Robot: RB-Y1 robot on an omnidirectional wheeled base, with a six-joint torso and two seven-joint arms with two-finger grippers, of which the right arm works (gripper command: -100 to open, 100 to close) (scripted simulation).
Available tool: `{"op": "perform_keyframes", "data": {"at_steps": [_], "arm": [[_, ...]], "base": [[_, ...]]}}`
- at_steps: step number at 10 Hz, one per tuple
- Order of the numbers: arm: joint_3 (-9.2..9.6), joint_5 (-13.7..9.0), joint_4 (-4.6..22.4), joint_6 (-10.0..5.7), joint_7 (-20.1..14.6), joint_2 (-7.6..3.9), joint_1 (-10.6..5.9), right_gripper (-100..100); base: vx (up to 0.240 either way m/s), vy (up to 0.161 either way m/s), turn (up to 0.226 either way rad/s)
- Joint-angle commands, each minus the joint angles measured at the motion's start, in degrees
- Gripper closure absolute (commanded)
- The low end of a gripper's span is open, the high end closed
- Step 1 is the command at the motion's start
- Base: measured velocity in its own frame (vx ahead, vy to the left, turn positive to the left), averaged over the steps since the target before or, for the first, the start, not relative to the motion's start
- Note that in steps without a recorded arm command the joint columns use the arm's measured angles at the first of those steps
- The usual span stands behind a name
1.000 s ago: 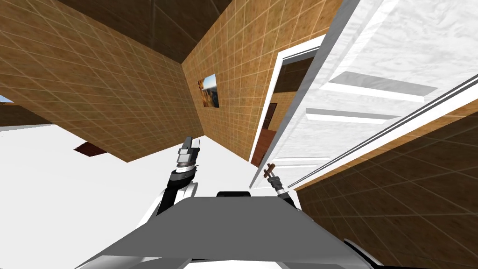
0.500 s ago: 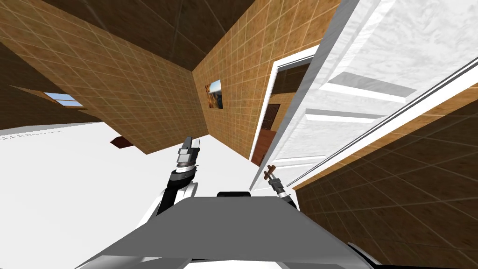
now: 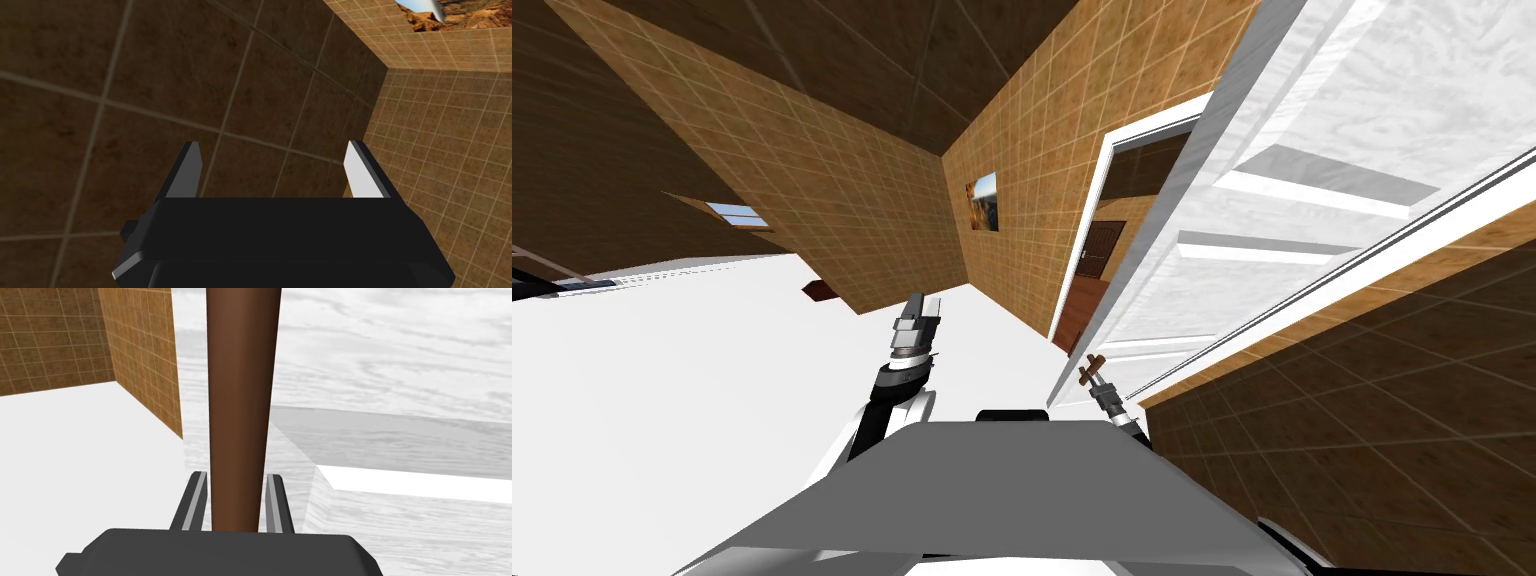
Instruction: Pull the door open
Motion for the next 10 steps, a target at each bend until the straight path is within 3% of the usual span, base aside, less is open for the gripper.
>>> {"op": "perform_keyframes", "data": {"at_steps": [1,5,6,7,10], "arm": [[0.64,0.2,0.9,-1.22,-0.5,0.02,0.30,100],[1.43,0.4,2.4,-3.16,-1.5,-0.44,0.35,100],[1.36,0.5,2.5,-2.93,-1.4,-0.23,0.05,100],[2.05,1.0,3.7,-4.91,-1.6,-0.11,0.59,100],[2.99,1.7,5.7,-8.18,-2.0,-0.01,1.40,100]], "base": [[-0.184,-0.079,0.153],[-0.206,-0.086,0.139],[-0.094,-0.034,0.030],[-0.028,-0.006,0.014],[-0.013,-0.008,0.006]]}}
